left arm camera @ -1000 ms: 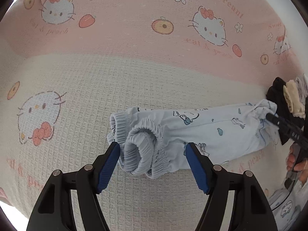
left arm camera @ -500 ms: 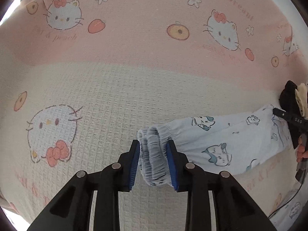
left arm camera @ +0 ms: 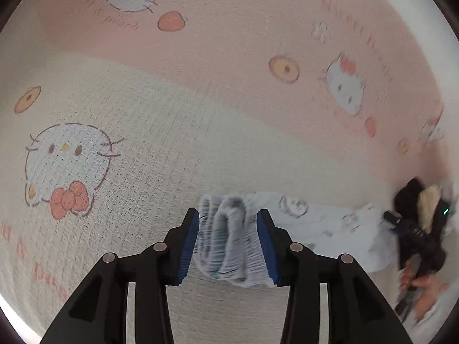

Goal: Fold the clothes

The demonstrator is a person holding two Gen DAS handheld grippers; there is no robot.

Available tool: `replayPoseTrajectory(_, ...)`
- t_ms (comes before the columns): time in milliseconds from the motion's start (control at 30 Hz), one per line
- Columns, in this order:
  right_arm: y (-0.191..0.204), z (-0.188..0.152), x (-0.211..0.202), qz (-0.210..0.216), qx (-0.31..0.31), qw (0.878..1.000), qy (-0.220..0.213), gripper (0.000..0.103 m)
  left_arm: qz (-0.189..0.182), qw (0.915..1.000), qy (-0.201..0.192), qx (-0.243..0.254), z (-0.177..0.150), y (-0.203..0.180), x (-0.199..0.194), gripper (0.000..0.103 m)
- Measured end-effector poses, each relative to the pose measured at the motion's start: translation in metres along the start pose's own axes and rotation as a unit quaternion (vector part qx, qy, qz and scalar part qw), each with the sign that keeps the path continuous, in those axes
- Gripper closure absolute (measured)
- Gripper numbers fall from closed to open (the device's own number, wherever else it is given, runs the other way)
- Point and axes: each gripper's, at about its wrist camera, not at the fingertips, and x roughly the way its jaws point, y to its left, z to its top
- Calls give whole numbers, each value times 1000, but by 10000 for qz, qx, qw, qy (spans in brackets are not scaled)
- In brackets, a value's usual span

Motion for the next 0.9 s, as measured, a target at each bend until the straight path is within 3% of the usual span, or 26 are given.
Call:
replayPoseTrajectory(33, -5, -1, -5, 110, 175, 9998, -43, 43, -48, 9999, -103, -33, 0, 0, -8, 49)
replayPoseTrajectory(100, -12, -4, -19, 254, 476, 9985, -117, 42, -43, 9997, -246, -33, -2, -2, -21, 41)
replayPoseTrajectory(400, -23, -46, -54, 648, 1335, 9889, -17, 40, -244, 9970, -90, -731, -27, -4, -36, 40)
replayPoseTrajectory(533, -31, -61, -61, 778, 1762, 9812, 86, 39, 10, 9952, -217, -955, -21, -15, -38, 40)
replayPoseTrajectory(733, -56, -91, -62, 867, 2703, 9588, 150, 36, -676, 9776, 2, -1995, -42, 1, -22, 40)
replayPoseTrajectory(900, -58, -111, -53, 1305, 3257, 9362, 219, 36, -1318, 9490, 388, -2838, -60, 11, 4, 40)
